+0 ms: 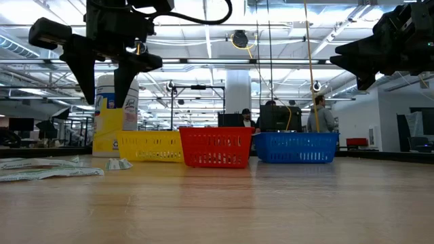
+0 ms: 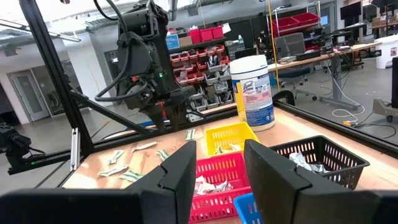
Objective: Pick & Place First Aid Supplies
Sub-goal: Put the bandage pack into the yellow bin
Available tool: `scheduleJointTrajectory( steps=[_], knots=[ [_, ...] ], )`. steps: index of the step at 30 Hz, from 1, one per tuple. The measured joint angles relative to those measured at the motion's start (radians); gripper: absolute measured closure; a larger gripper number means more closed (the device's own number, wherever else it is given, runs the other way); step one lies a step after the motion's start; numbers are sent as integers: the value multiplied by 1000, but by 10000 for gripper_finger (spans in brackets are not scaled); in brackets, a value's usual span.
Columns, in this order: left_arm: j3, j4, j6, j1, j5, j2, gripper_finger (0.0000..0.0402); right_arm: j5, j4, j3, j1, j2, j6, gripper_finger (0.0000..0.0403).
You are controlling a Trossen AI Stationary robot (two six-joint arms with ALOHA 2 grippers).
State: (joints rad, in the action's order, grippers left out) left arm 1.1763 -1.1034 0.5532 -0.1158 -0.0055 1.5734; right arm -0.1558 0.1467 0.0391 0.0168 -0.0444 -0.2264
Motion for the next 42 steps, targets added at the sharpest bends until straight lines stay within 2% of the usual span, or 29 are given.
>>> scheduleJointTrajectory(
  steps=[7,19,31,37,39,42],
  knots=[
    [-2,27,38,-8,-3,16,192,0,0,0,0,0,0,273],
    [-55,184,50,-57,3,113,192,0,0,0,0,0,0,273],
    [-77,295,157,-76,-8,219,192,0,0,0,0,0,0,273],
    [-77,322,235,-83,-40,234,193,0,1,0,0,0,0,273],
    [-77,324,266,-83,-30,234,198,0,0,0,0,0,0,273],
    [-77,334,293,-82,-8,234,228,0,0,0,0,0,0,273]
  ],
)
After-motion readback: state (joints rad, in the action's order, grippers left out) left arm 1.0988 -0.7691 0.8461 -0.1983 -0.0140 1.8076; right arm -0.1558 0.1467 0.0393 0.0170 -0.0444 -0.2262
